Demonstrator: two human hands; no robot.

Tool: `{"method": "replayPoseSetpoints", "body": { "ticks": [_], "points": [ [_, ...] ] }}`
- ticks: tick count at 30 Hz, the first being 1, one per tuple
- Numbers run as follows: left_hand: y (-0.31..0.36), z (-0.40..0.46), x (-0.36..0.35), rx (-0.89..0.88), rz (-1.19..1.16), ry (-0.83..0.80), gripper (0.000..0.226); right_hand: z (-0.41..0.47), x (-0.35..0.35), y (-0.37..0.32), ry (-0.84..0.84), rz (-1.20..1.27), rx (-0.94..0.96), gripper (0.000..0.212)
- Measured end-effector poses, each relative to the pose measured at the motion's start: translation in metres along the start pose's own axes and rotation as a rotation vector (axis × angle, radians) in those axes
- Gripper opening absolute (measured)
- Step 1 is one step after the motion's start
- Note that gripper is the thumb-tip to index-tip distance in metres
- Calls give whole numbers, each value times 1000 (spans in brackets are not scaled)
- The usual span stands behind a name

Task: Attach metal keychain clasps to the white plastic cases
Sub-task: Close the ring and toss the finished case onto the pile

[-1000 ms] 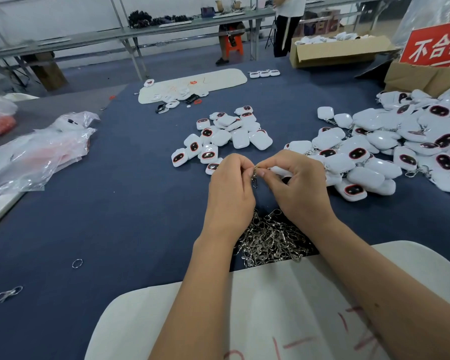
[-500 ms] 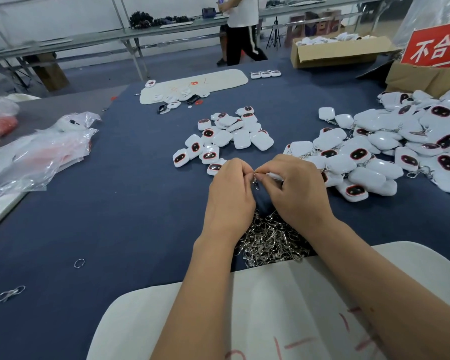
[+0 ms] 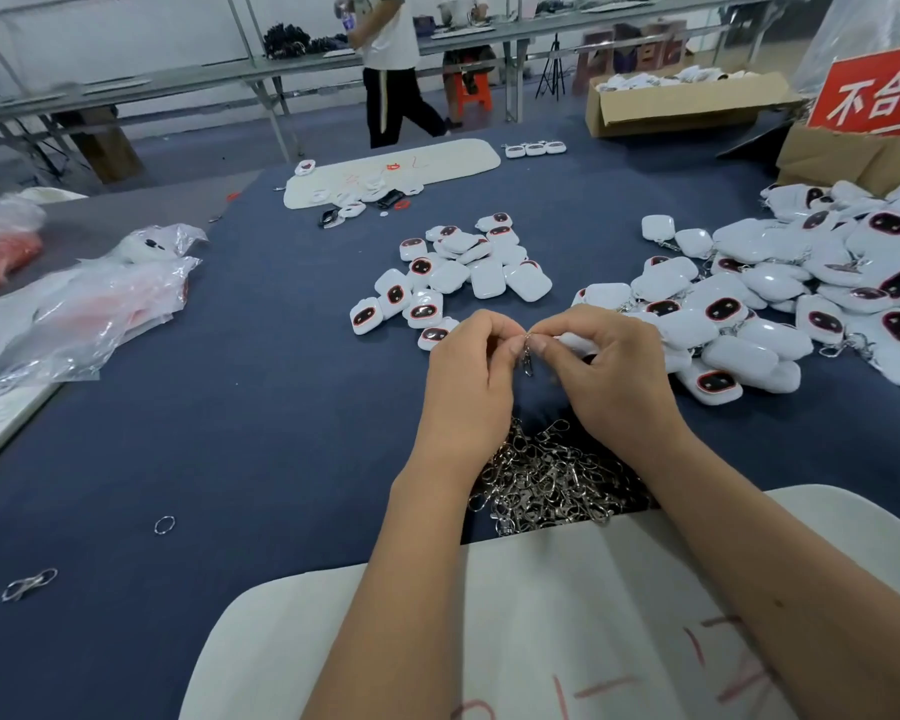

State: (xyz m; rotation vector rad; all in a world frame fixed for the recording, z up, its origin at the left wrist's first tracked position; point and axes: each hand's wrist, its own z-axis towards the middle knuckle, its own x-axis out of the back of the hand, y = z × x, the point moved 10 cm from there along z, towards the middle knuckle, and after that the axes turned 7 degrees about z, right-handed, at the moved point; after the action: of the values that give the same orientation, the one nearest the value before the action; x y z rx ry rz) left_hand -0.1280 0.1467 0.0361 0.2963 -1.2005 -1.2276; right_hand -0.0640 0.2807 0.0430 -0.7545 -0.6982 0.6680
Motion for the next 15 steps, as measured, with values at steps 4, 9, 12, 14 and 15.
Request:
{"method": "replayPoseSetpoints", "body": {
  "ticks": [4,9,12,14,15],
  "points": [
    [6,-1,2,-35,-11,12,17,0,-3,9,-42,211,-79,13],
    [8,-5,1,-52,54,30,18,0,-7,11,-72,233,-89,13],
    [7,-7,2,-61,89,40,18,-1,-9,10,-89,225,-99,13],
    [6,-6,3,-60,105,34,19,0,-7,11,-64,196,-100,10],
    [4,-5,3,-58,112,28,19,1,-6,15,-51,188,-123,10]
  ]
}}
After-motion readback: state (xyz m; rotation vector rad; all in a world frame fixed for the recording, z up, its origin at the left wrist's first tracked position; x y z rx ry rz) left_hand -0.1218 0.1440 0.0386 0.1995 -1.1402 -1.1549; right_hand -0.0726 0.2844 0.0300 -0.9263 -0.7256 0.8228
